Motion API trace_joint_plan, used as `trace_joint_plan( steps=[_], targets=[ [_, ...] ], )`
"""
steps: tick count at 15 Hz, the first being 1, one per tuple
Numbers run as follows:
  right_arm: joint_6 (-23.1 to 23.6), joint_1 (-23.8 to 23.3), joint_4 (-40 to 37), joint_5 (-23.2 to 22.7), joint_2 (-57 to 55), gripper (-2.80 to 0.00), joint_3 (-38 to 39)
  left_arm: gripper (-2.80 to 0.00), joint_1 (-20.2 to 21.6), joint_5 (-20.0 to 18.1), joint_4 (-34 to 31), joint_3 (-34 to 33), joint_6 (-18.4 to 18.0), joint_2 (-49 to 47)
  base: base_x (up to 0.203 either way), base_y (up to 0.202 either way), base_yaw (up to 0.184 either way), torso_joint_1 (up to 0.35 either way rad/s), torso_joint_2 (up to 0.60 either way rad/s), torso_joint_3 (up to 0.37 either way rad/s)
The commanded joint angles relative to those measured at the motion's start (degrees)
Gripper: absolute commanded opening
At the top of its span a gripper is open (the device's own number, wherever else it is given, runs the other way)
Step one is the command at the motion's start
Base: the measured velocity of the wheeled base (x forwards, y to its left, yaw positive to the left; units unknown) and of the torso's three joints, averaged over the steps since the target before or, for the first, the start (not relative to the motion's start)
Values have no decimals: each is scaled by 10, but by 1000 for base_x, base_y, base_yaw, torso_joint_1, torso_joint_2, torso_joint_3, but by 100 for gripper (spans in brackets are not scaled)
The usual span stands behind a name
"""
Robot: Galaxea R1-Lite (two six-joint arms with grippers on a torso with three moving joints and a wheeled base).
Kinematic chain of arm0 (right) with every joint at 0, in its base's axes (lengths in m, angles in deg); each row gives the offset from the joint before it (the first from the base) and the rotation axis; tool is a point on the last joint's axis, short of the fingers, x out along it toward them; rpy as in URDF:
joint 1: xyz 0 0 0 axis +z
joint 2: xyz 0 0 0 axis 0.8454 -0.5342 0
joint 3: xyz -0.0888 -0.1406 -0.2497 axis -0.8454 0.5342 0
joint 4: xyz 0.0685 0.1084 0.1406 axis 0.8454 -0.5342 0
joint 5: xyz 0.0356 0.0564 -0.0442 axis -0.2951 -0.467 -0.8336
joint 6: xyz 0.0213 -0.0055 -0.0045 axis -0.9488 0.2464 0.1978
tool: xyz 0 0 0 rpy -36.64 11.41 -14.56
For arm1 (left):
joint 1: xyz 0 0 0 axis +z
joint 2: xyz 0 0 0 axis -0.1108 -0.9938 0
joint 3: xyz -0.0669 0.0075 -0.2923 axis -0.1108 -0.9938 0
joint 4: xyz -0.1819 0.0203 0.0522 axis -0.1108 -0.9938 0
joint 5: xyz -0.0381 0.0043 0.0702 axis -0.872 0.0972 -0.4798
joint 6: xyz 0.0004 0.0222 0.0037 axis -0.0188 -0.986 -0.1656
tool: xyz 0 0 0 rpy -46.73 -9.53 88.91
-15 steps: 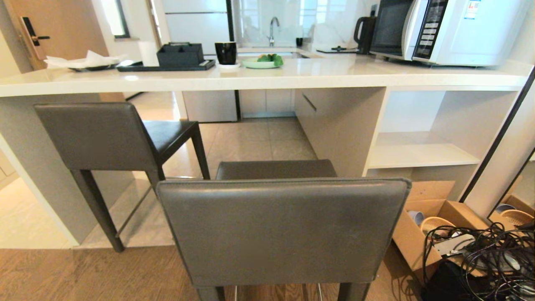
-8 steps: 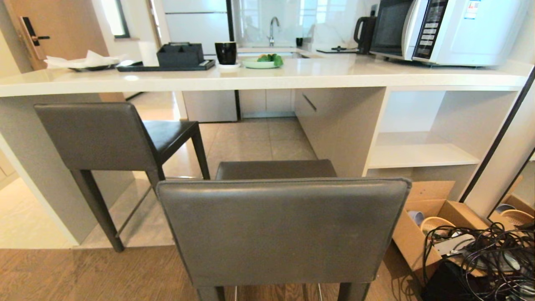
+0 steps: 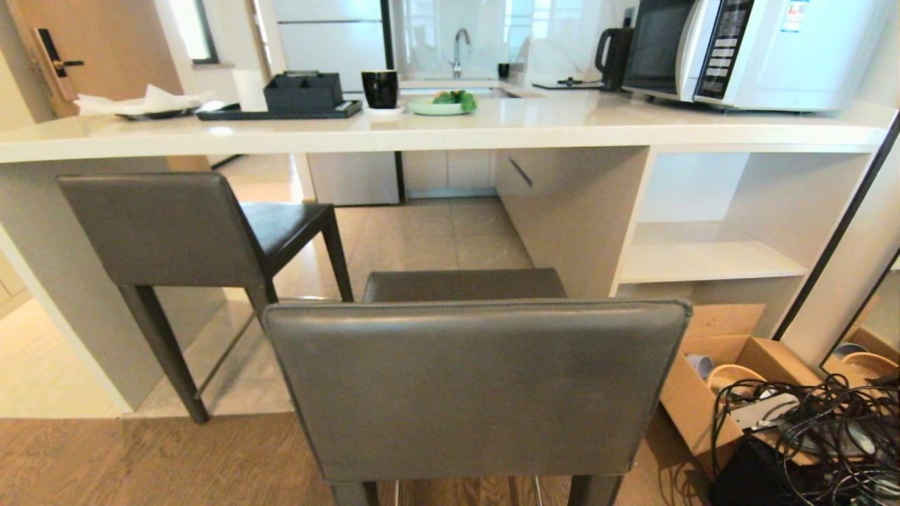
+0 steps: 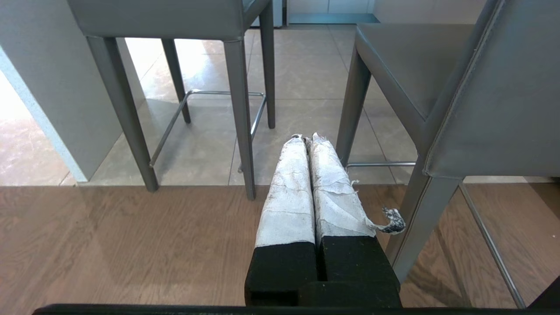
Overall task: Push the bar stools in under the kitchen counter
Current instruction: Pull the gray chair out from under the dining table
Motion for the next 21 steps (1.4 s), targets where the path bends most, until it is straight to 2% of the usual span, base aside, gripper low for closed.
trace_joint_plan(
  steps=[1,21],
  targets=[
    [0,1,0,0,0,-280,1,-280,0,0,0,-1,0,0,0,0,0,0,0,0],
    [0,0,0,0,0,-280,1,-280,0,0,0,-1,0,0,0,0,0,0,0,0]
  ],
)
